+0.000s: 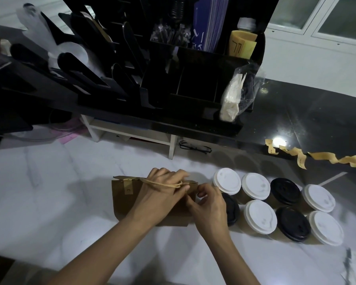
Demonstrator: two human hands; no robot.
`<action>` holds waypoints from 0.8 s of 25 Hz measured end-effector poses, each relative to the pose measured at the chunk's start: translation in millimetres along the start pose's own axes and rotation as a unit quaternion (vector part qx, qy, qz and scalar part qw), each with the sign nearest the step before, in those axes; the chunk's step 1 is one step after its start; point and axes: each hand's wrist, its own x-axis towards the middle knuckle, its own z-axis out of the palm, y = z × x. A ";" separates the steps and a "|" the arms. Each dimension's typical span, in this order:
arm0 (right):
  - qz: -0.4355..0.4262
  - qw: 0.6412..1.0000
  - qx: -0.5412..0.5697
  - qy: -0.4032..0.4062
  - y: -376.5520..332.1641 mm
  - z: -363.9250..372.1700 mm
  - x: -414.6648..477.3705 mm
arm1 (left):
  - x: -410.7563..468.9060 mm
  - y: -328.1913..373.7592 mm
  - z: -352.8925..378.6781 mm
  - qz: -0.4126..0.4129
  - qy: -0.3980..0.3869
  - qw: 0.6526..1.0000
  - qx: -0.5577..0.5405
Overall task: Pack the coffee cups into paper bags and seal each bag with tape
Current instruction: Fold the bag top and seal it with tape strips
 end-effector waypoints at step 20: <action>0.034 0.996 0.073 -0.025 8.8 22.6 -33.6 | -103.3 -54.7 -26.2 -0.202 0.236 0.940 -0.143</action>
